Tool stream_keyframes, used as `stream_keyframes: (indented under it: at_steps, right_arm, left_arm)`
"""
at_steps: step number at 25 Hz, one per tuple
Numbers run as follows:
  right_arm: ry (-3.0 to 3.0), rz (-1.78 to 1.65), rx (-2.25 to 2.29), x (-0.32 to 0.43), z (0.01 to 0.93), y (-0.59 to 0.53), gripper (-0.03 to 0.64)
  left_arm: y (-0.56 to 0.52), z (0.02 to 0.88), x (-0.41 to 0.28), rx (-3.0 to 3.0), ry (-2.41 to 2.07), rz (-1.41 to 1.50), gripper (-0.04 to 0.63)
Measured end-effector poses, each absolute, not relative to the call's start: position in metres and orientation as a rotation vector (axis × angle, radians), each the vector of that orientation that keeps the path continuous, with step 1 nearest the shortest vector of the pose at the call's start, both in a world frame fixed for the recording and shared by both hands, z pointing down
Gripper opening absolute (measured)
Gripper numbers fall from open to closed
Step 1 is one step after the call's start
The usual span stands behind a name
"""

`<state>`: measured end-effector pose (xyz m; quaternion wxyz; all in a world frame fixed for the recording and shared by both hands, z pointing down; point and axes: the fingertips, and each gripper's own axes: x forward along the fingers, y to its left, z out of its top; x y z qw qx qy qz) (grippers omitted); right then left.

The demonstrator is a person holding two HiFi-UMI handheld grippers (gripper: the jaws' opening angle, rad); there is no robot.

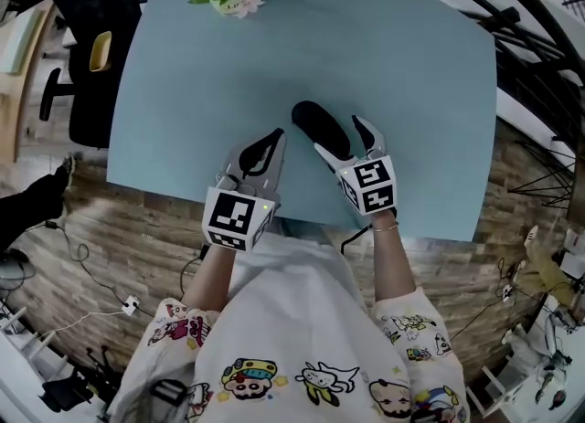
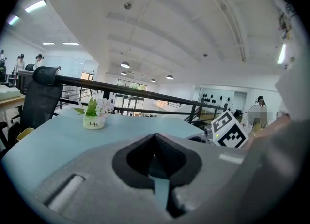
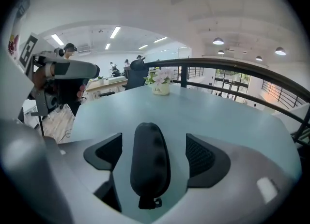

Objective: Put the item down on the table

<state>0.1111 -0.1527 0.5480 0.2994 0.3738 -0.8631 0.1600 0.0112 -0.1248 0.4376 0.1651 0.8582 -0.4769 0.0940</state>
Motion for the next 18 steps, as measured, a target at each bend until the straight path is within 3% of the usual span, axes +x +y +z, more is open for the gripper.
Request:
stream_keyframes:
  at_steps: [18]
  right_arm:
    - [-2.422,0.261,1.367,0.154,0.426,-0.141,0.266]
  left_arm:
    - [-0.121,0.376,0.01,2.594,-1.392,0.206,-0.002]
